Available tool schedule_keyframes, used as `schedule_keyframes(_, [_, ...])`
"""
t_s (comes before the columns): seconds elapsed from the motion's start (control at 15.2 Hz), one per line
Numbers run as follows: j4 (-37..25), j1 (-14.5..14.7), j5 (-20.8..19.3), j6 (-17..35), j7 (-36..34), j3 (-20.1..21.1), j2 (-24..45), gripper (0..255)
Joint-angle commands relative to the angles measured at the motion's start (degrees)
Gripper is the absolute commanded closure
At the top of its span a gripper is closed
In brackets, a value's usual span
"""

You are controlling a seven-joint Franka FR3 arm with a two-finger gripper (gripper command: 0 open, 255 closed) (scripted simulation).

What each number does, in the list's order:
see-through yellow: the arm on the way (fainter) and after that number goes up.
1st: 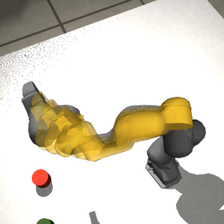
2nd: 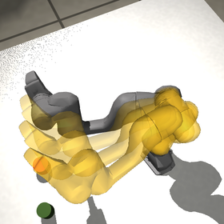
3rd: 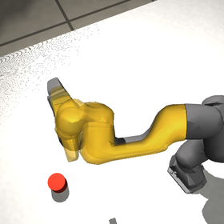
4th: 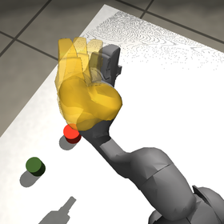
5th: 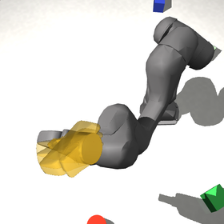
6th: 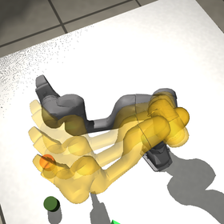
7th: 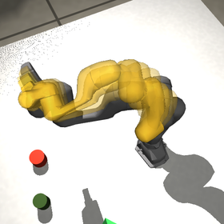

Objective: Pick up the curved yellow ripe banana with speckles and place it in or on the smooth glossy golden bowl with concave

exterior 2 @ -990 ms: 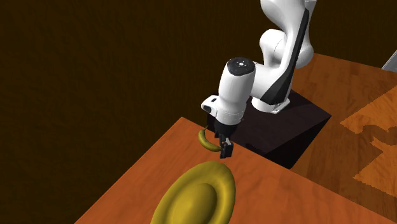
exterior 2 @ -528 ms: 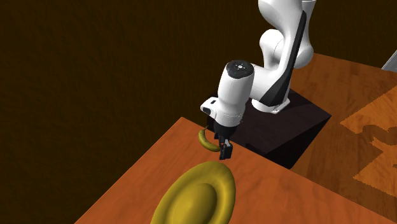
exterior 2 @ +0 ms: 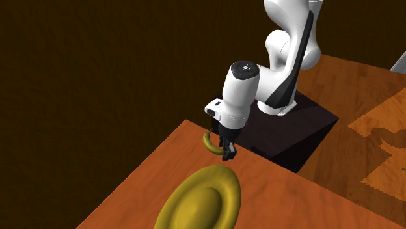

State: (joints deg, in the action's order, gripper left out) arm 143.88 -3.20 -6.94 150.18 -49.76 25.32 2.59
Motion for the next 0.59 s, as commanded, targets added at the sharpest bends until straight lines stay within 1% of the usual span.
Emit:
schedule_keyframes(0.0, [0.0, 0.1, 0.0, 0.3, -0.1, 0.2, 0.4, 255])
schedule_keyframes(0.13, [0.1, 0.1, 0.2, 0.3, 0.3, 0.1, 0.2, 255])
schedule_keyframes(0.53, [-0.6, 0.2, 4.5, -4.6, 3.5, 0.4, -4.4, 255])
